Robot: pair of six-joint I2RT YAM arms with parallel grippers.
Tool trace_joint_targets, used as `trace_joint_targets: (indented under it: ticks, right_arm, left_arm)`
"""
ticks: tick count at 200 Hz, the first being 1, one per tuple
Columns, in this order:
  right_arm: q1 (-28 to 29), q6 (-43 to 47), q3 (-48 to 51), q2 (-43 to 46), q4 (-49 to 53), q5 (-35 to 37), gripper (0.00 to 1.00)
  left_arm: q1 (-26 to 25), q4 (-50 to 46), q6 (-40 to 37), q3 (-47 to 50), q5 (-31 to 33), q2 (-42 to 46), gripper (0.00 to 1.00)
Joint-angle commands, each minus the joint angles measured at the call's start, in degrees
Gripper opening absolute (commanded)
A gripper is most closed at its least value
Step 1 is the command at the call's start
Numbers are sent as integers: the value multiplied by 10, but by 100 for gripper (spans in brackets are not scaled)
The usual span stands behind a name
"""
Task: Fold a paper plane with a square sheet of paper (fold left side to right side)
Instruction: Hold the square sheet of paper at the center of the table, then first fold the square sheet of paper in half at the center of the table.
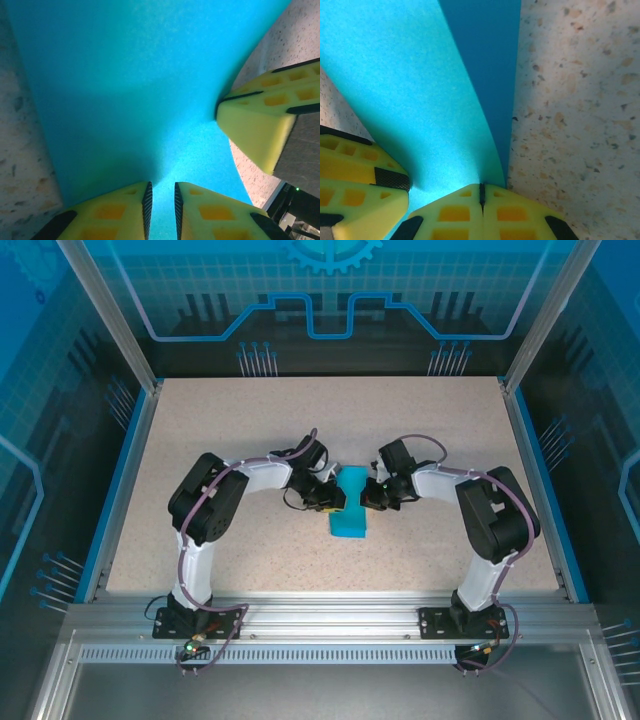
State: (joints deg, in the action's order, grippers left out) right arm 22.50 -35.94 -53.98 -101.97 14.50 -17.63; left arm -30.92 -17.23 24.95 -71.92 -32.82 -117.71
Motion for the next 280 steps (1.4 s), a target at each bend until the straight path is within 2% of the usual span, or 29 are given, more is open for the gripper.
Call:
trace_joint_targets:
  ticks: [1,34,114,210,280]
  right_arm:
    - [-6,16,0,37,-18,-26,2]
    - [-11,31,-34,39,-23,-50,2]
    - [3,17,-80,-45,-45,-78,2]
    - [-1,16,-114,-116,37,-14,0]
    - [-12,14,-105,-127,47,-9,0]
  left_arm:
    - [-3,-26,-12,11,20,-16,23]
    - [-3,-30,-12,8,21,-20,23]
    - [-3,-32,-11,6,24,-19,23]
    - [-3,-57,-33,16,22,-4,23]
    - [-9,-73,-60,69,12,43,23]
